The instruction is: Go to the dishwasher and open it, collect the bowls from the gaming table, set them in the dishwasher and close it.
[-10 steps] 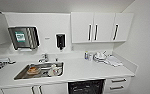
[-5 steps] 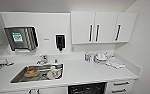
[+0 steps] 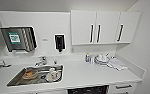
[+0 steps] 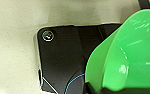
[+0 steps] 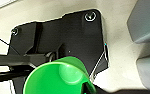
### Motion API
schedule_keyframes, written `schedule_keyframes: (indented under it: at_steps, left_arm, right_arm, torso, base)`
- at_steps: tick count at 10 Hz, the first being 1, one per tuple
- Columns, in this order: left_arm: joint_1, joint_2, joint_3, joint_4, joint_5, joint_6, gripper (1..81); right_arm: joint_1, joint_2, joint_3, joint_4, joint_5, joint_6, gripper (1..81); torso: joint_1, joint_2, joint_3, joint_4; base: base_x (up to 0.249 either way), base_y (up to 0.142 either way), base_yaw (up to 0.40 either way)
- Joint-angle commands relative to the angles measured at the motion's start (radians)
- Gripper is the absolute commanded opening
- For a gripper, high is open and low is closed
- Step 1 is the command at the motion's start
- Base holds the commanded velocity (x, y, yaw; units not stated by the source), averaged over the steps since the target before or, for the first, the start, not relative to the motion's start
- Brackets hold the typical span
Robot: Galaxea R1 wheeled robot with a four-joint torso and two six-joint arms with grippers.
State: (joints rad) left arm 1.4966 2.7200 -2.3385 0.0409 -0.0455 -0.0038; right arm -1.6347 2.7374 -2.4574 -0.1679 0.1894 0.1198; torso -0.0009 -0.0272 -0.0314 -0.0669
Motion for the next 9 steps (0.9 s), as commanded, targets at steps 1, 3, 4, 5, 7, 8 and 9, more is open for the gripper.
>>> schedule_keyframes:
  at_steps: [1,3,4,5,7,8,9]
  left_arm:
    - [-0.051,-0.025,0.008,-0.004,0.047,-0.002,1.0]
    - [-0.049,-0.025,0.008,-0.004,0.047,-0.002,1.0]
    - [-0.051,-0.025,0.008,-0.004,0.047,-0.002,1.0]
    - [-0.051,-0.025,0.008,-0.004,0.047,-0.001,1.0]
    - [-0.051,-0.025,0.008,-0.004,0.047,-0.002,1.0]
    - [-0.049,-0.025,0.008,-0.004,0.047,-0.002,1.0]
    - [-0.051,-0.025,0.008,-0.004,0.047,-0.002,1.0]
  right_arm:
    - [0.034,-0.022,-0.004,-0.010,-0.047,-0.002,1.0]
    - [0.034,-0.022,-0.004,-0.012,-0.047,-0.002,1.0]
    - [0.035,-0.022,-0.004,-0.012,-0.047,-0.002,1.0]
    - [0.035,-0.022,-0.004,-0.013,-0.047,-0.002,1.0]
    - [0.034,-0.022,-0.004,-0.015,-0.047,-0.002,1.0]
    - [0.034,-0.022,-0.004,-0.015,-0.047,-0.002,1.0]
    - [0.032,-0.020,-0.004,-0.015,-0.047,-0.002,1.0]
  torso:
    - [0.001,0.000,0.000,0.000]
    - [0.001,0.000,0.000,0.000]
    - [0.001,0.000,0.000,0.000]
    - [0.001,0.000,0.000,0.000]
    - [0.001,0.000,0.000,0.000]
    - [0.001,0.000,0.000,0.000]
    - [0.001,0.000,0.000,0.000]
  base:
    - [0.104,0.000,0.000]
    - [0.099,0.000,0.000]
    - [0.090,0.000,0.000]
    - [0.090,0.000,0.000]
    - [0.087,0.000,0.000]
    - [0.076,0.000,0.000]
    - [0.000,0.000,0.000]
